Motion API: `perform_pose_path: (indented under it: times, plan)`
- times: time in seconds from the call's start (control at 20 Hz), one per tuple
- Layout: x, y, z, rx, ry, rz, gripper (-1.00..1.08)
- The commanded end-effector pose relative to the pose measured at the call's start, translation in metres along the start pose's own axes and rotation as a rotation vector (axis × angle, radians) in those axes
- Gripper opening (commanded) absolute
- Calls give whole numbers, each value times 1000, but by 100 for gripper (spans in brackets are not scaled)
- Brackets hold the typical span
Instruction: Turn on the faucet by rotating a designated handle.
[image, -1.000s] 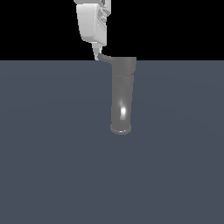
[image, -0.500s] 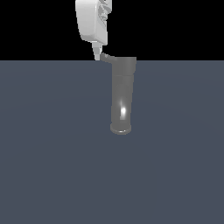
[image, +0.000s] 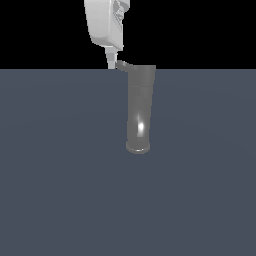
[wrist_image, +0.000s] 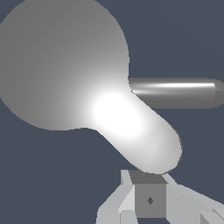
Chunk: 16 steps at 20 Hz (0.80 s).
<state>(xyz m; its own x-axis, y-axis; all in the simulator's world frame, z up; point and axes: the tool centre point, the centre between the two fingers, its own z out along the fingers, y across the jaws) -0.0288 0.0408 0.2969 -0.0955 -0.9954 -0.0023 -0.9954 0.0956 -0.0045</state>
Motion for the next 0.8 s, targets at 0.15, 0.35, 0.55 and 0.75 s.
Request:
perform_pose_path:
  times: [0.15,0.35,0.55,0.75]
  plan:
    - [20,13,0,-4,3,23,-100]
    - [11,16,0,-3,2,-1,-100]
    - [34,22,0,-3,2,6,-100]
    - [58,28,0,-4,2,14,-100]
